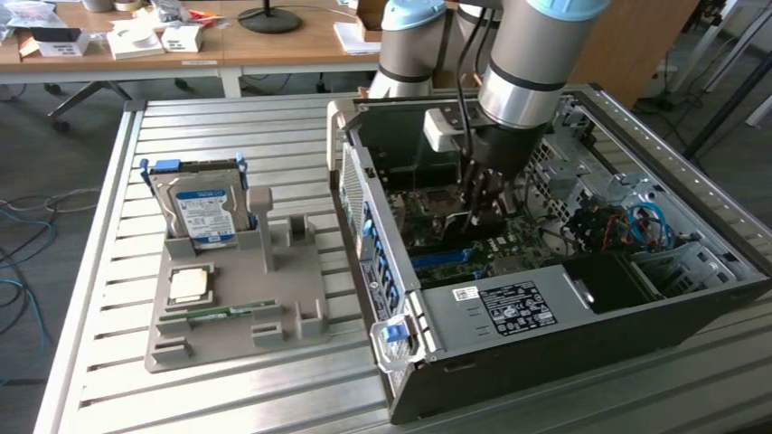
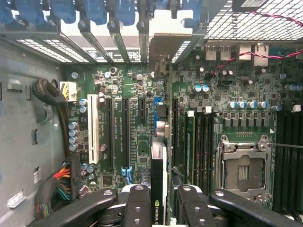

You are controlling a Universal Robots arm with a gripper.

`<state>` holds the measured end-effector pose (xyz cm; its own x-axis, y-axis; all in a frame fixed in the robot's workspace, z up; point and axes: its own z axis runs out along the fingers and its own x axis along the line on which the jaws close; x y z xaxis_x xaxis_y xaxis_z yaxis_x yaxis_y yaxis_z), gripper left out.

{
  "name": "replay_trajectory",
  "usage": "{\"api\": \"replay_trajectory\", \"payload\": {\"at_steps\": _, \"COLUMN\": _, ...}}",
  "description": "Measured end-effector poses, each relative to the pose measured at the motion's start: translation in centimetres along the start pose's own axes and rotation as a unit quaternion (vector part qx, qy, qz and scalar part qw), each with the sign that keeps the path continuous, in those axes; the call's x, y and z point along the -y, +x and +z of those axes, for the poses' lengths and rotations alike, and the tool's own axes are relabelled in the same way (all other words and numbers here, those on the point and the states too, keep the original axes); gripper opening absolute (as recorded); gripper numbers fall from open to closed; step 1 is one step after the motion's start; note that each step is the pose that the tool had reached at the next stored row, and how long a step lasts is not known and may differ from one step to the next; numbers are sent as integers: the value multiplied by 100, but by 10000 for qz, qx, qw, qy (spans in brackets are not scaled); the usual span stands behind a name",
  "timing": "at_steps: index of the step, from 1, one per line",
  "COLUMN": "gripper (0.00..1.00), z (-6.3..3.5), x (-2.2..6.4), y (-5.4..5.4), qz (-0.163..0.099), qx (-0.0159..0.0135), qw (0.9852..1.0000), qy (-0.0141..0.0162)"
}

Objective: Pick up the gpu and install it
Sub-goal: 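Insert the gpu into the slot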

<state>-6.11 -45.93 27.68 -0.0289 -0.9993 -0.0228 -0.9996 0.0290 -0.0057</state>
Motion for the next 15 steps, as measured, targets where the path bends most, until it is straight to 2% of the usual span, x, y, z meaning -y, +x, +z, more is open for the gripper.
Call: {"api": "replay_trajectory", "payload": {"at_steps": 15, "gripper": 26, "z": 29, "x": -56, "y": 5, "qz": -4, "qx": -1, "qw": 10000, "qy": -1}}
